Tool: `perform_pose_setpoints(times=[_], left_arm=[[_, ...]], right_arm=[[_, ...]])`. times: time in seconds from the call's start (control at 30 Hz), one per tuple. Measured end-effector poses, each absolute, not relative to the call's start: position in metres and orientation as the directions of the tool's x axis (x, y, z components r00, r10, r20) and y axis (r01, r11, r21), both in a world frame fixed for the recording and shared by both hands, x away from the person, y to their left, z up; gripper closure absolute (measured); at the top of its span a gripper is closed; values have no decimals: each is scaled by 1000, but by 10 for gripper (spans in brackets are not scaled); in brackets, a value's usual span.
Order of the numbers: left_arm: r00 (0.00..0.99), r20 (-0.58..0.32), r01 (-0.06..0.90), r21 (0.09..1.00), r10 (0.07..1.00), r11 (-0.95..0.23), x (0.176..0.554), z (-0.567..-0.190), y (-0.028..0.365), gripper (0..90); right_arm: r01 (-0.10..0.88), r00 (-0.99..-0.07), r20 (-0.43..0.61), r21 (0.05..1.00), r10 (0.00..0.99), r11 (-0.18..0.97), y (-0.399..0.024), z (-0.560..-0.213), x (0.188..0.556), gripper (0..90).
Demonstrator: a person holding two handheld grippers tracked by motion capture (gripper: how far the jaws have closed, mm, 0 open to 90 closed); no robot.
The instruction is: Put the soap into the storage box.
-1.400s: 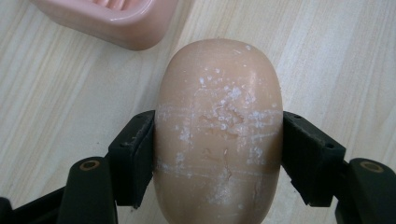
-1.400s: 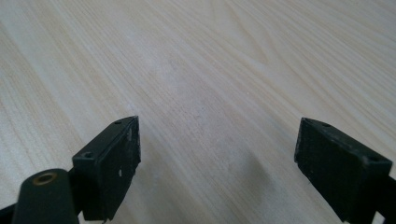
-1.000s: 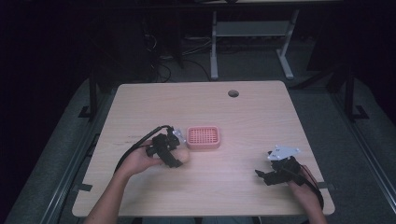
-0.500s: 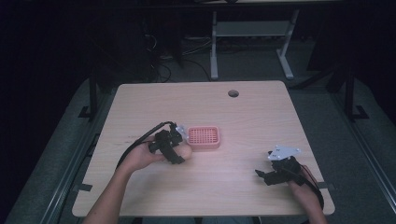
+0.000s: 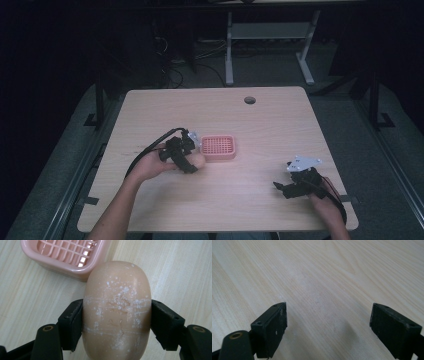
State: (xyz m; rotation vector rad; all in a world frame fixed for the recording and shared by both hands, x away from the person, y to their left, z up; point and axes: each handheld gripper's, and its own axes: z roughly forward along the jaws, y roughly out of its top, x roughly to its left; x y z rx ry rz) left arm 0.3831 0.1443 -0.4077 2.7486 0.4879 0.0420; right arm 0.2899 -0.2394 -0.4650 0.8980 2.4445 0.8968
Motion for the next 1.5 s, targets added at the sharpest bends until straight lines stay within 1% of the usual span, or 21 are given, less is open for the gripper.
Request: perform_pose_setpoints(times=[0.47, 0.87, 1.5], left_arm=[[946, -10, 306, 343, 323, -888, 393, -394, 131, 317], [957, 5, 272, 328, 290, -905, 405, -385, 111, 317], [963, 4, 253, 314, 268, -915, 424, -382, 90, 317]], right_arm=[[435, -718, -129, 683, 683, 586, -240, -465, 290, 138], [431, -718, -136, 683, 682, 590, -240, -464, 290, 138], [426, -710, -133, 701, 692, 572, -241, -462, 289, 138]])
